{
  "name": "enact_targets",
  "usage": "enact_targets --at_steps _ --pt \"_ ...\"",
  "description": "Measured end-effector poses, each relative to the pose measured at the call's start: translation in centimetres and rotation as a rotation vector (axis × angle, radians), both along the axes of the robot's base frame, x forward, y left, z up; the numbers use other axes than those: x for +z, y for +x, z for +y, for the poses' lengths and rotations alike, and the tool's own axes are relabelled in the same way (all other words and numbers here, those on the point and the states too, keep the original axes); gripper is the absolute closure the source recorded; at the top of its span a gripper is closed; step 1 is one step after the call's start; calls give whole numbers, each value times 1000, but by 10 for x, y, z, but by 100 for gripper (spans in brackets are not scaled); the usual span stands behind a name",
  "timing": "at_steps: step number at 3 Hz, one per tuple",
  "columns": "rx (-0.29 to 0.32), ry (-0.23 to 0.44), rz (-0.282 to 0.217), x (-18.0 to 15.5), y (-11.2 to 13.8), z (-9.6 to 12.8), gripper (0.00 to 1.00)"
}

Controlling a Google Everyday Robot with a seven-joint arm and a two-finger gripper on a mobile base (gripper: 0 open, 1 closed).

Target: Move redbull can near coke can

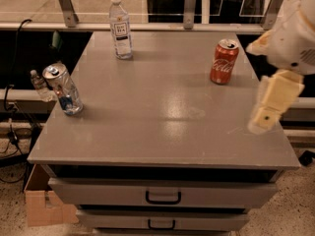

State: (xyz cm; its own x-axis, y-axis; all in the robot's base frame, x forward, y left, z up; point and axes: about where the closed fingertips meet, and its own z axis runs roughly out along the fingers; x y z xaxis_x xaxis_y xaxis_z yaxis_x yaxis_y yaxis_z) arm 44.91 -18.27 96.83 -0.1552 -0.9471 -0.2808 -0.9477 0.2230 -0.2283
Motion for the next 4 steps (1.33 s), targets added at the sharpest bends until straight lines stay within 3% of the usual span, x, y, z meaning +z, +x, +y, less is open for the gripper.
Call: enact_targets --at_steps 2,4 --pt "290 297 33 -13 23 156 0" --pt "305 320 33 -13 24 160 0"
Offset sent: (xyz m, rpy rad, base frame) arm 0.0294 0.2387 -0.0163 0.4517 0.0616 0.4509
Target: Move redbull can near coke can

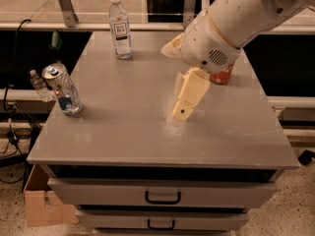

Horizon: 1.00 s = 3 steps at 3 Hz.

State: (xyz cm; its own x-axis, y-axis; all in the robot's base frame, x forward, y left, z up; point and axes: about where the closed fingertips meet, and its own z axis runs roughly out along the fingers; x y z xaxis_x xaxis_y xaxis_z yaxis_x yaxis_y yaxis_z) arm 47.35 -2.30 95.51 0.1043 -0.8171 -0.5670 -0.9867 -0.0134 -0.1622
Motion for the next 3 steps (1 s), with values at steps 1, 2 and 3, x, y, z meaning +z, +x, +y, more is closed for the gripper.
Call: enact_targets --at_steps 1,2,3 --pt "102 126 27 -20 10 62 0" --pt "178 250 30 -31 26 118 0" --pt "211 350 39 -43 46 163 0"
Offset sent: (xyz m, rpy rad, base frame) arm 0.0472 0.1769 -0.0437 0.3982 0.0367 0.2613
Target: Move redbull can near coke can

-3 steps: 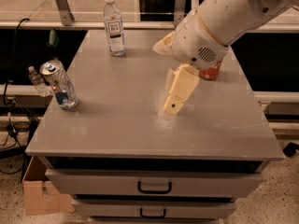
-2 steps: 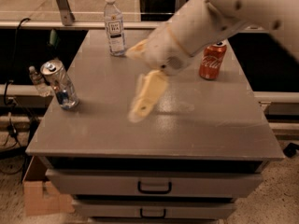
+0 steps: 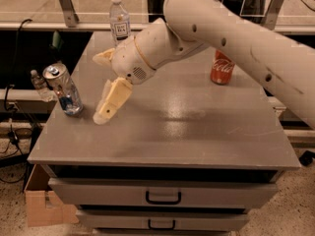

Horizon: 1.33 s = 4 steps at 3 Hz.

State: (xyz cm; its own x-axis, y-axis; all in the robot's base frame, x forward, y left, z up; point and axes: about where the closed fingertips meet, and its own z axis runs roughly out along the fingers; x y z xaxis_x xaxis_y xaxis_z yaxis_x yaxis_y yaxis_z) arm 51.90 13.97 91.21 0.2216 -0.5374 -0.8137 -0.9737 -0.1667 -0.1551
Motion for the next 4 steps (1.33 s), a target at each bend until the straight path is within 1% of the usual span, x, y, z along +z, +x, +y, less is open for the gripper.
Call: enact_targets --at_steps 2,3,4 --pt "-3 169 72 -14 23 58 0" --pt "-15 240 132 -21 23 85 24" --pt "-42 280 161 -25 24 91 49"
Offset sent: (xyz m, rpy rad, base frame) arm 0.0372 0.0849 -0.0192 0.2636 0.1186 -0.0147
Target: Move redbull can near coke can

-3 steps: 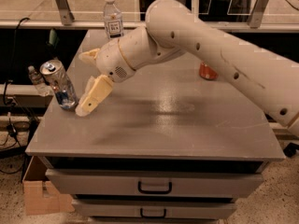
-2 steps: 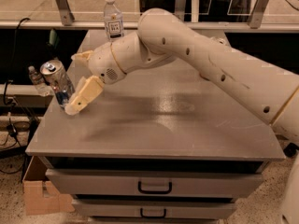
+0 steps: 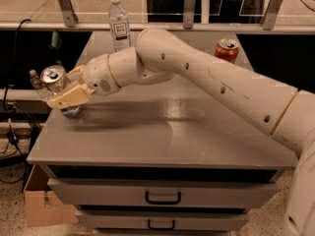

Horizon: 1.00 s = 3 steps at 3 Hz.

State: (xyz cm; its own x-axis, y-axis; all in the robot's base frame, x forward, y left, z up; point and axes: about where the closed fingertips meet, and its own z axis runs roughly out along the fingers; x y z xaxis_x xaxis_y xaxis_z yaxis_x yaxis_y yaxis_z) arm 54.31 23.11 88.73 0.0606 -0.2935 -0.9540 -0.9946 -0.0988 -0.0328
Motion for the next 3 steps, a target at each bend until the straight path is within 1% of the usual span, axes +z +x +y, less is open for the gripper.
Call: enact_targets --at_steps 1,2,3 --pt "-37 27 4 6 5 -5 72" --pt "-98 64 -27 25 16 -27 94" --pt "-169 77 -106 57 27 -72 100"
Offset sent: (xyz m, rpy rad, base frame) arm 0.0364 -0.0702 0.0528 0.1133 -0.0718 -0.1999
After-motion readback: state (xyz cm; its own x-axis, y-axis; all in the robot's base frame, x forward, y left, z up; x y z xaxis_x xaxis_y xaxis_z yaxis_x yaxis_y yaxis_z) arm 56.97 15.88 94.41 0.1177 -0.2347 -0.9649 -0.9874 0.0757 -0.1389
